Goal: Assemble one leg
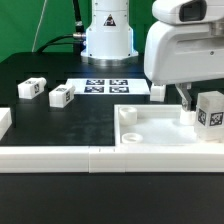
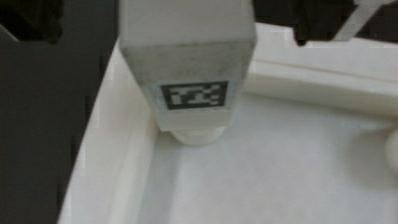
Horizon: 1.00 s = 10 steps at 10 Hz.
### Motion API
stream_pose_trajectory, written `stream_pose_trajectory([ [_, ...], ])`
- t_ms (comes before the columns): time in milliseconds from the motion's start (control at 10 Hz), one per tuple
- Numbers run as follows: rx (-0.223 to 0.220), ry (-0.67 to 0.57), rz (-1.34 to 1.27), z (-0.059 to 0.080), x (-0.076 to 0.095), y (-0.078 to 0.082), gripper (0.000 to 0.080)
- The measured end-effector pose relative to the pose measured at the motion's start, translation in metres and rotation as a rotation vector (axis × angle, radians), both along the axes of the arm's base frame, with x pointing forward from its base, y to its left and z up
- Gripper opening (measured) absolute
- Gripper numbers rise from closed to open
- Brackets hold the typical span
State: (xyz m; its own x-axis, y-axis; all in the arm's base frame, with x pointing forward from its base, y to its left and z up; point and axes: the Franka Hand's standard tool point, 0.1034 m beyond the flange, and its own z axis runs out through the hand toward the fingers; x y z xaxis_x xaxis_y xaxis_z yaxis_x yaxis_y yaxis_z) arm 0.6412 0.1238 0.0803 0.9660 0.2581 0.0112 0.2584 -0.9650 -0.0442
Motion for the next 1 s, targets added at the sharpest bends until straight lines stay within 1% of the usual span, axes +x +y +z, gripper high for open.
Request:
stream_pose_trajectory([
  [200,0.001,0.000,0.013,-0.0002,-0.0001,0.0001,0.0645],
  [300,0.001,0.000,0.013,-0.0003,-0.0001,0.0001,0.0485],
  [400,0.001,0.000,0.013,-0.0003,-0.0001,-0.0001,0.0301],
  [700,0.000,0.002,-0.027,-0.0004,0.0002,-0.0014,0.0291],
  [1000,0.012,0.022,-0.385,-0.0008,0.0004,-0.0035,0.0291],
])
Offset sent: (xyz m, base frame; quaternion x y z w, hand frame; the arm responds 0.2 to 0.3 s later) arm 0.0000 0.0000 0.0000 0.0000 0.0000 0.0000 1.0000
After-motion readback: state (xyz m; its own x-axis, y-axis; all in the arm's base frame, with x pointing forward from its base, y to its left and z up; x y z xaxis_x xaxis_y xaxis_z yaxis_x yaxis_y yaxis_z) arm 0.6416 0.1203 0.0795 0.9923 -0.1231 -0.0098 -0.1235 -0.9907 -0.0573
